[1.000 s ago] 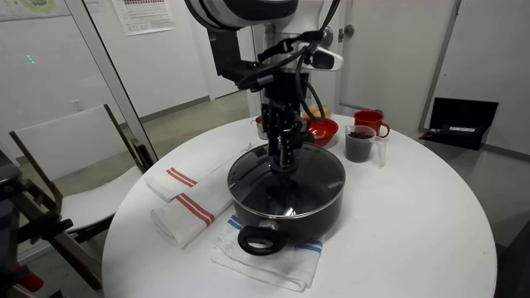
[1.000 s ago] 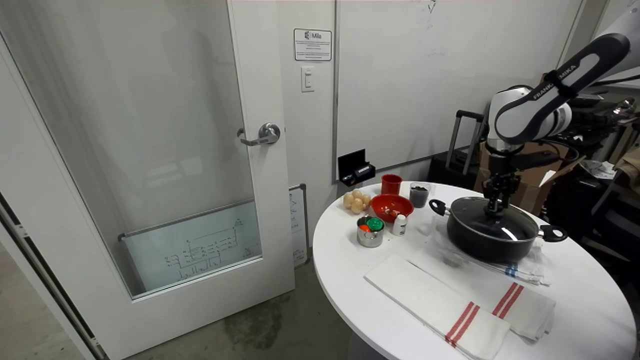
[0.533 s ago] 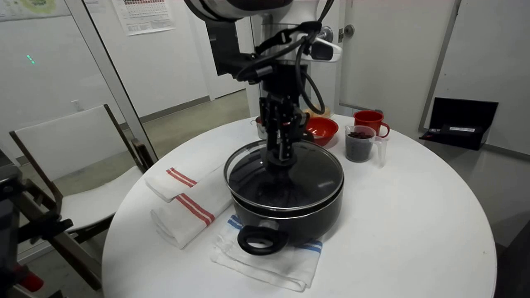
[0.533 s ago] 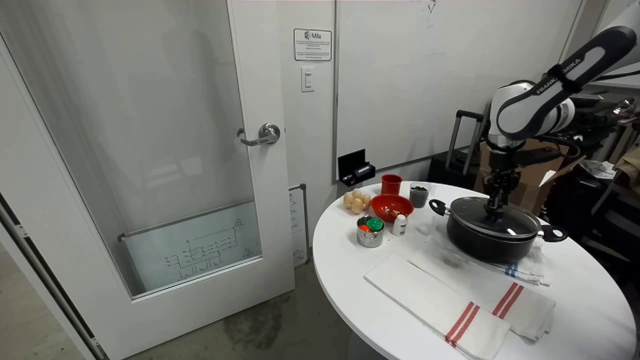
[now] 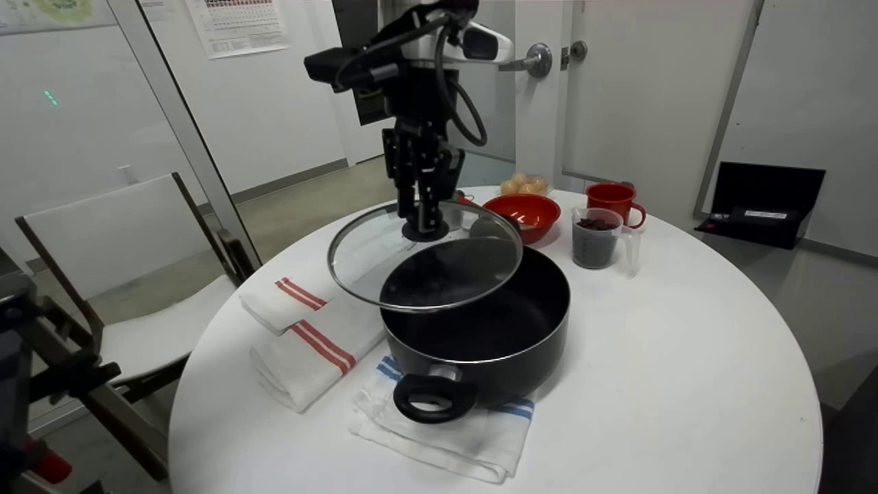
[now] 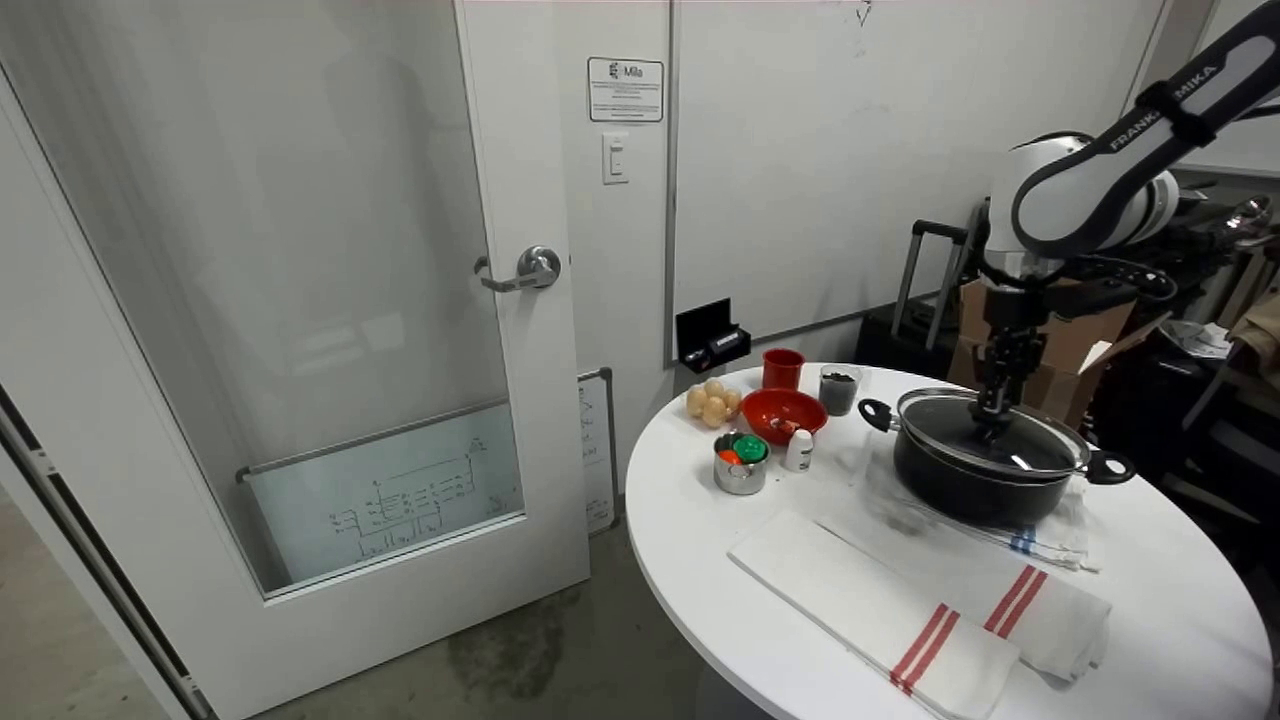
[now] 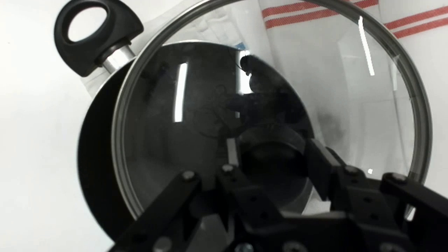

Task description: Remove the lid from the pot

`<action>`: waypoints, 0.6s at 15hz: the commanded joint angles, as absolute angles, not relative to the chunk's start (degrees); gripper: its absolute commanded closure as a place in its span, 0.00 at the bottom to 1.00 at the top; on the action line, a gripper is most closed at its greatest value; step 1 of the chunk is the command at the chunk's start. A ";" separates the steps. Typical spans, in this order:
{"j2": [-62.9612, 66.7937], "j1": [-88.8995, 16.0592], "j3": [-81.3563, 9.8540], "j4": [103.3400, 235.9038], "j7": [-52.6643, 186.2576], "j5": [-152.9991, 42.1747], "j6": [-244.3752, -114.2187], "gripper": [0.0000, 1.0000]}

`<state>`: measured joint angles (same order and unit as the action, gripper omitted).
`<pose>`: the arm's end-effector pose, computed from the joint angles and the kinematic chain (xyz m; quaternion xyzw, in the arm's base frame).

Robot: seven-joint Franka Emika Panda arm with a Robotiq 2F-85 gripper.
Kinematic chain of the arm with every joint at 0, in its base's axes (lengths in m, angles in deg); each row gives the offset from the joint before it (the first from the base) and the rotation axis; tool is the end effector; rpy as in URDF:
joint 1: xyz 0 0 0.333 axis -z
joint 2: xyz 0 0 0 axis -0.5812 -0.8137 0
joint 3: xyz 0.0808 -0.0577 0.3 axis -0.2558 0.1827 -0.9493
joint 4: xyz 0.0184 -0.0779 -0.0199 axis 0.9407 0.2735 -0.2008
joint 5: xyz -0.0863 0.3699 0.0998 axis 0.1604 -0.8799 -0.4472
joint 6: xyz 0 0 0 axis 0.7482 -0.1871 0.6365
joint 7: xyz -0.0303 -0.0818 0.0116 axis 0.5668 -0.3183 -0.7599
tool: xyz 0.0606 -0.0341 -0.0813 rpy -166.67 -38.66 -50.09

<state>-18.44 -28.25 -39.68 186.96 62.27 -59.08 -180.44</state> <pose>0.5969 -0.0766 0.1401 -0.9931 0.0691 0.0941 0.0098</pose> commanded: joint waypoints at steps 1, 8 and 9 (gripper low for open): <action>-12.99 -30.23 -40.75 191.91 60.12 -59.72 -180.82 0.76; -13.49 -38.47 -42.33 189.25 62.37 -56.65 -178.45 0.76; -13.97 -39.54 -42.49 188.67 62.53 -56.32 -178.14 0.76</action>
